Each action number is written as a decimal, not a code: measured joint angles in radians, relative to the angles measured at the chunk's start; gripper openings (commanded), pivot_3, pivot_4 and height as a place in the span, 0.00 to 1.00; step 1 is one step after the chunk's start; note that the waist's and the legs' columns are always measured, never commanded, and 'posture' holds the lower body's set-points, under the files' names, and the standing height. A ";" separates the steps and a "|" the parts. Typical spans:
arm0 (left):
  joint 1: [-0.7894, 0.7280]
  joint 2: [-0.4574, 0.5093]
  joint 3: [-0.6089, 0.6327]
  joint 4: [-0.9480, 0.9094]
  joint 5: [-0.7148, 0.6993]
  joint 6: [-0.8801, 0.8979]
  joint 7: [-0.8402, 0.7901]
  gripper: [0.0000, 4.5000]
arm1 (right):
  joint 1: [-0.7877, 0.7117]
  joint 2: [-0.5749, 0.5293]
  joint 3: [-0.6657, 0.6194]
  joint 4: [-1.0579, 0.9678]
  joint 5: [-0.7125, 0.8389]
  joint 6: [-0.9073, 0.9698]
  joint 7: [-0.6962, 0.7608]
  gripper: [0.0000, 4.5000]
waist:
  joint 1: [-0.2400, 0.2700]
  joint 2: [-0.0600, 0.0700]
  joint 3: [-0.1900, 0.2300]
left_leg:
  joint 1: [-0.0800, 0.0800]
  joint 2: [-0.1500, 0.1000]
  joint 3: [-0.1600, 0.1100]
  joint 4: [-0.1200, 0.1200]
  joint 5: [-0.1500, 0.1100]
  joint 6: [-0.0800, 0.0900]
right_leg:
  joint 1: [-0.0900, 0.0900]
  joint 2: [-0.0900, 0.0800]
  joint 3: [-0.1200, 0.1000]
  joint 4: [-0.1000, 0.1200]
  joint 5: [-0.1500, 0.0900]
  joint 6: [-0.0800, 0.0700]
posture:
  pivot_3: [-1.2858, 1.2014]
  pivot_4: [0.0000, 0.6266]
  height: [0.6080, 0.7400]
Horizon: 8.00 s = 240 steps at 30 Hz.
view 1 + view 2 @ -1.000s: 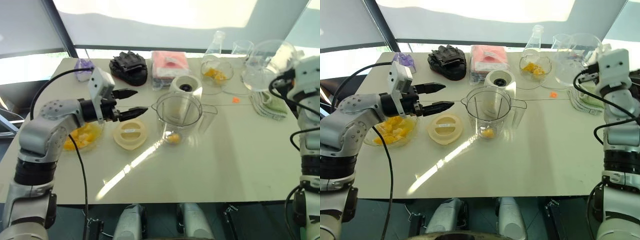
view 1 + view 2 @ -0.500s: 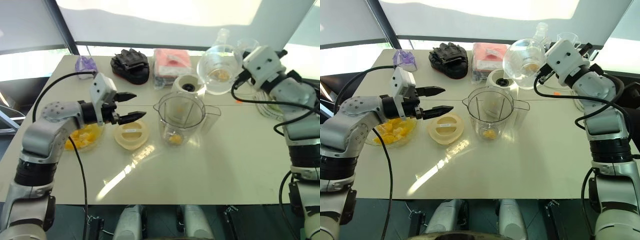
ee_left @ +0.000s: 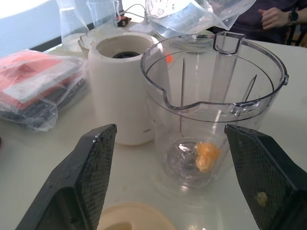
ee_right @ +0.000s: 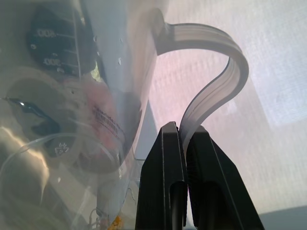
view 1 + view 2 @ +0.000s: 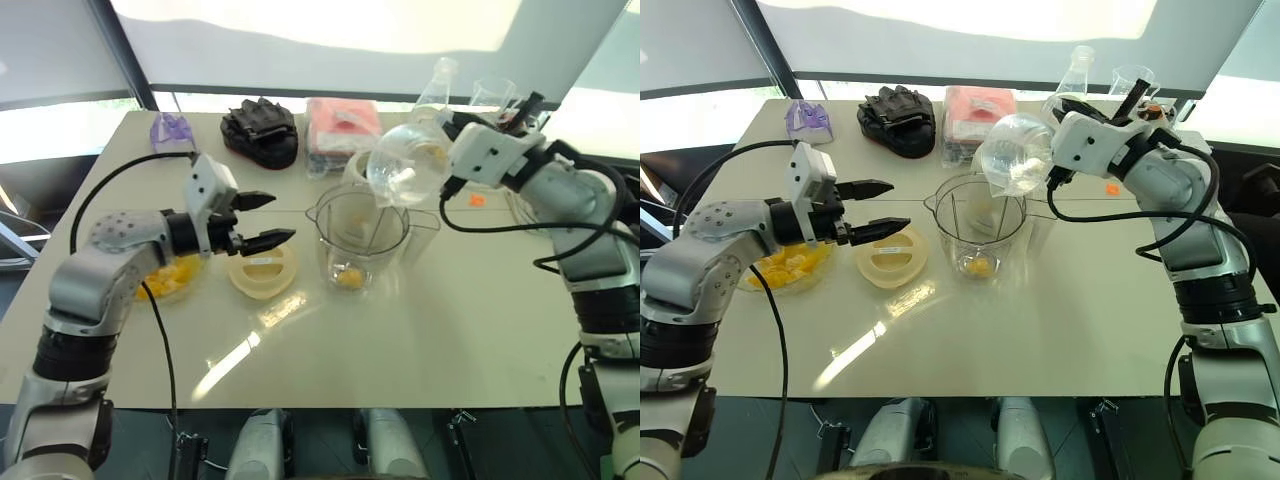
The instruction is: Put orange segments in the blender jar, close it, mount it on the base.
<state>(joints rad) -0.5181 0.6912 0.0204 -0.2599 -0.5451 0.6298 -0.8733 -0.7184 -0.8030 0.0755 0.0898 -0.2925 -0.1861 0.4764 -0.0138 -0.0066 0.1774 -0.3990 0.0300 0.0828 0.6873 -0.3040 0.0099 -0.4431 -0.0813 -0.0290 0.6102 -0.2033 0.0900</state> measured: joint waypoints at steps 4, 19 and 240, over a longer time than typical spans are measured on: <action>0.000 -0.006 0.000 0.000 0.000 0.000 0.002 0.84 | -0.017 0.000 0.004 0.011 -0.046 -0.042 -0.004 0.02 | 0.000 0.000 0.000 | 0.000 0.000 0.000 0.000 0.000 0.000 | 0.000 0.000 0.000 0.000 0.000 0.000 | 0.52 0.24 1.00; -0.001 -0.025 0.000 0.000 -0.002 0.000 0.004 0.84 | -0.061 -0.001 0.032 0.042 -0.169 -0.148 -0.036 0.02 | -0.001 0.000 0.000 | 0.001 0.000 0.000 0.000 0.001 -0.002 | 0.000 0.000 0.000 0.001 0.000 0.000 | 0.52 0.24 1.00; -1.207 -0.553 -0.322 1.541 0.634 -0.617 -0.738 0.06 | 0.902 0.236 -0.349 -0.807 0.945 0.833 -0.251 1.00 | 0.026 -0.022 -0.004 | -0.009 -0.001 -0.006 0.013 -0.003 0.006 | 0.000 0.001 -0.003 0.002 -0.001 -0.002 | 0.52 0.24 1.00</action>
<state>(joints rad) -1.7248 0.1382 -0.3018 1.2815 0.0888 0.0130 -1.6113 0.1832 -0.5673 -0.2736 -0.7174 0.6521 0.6473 0.2251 0.0124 -0.0282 0.1736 -0.4075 0.0291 0.0769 0.6998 -0.3071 0.0158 -0.4435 -0.0798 -0.0318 0.6124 -0.2041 0.0880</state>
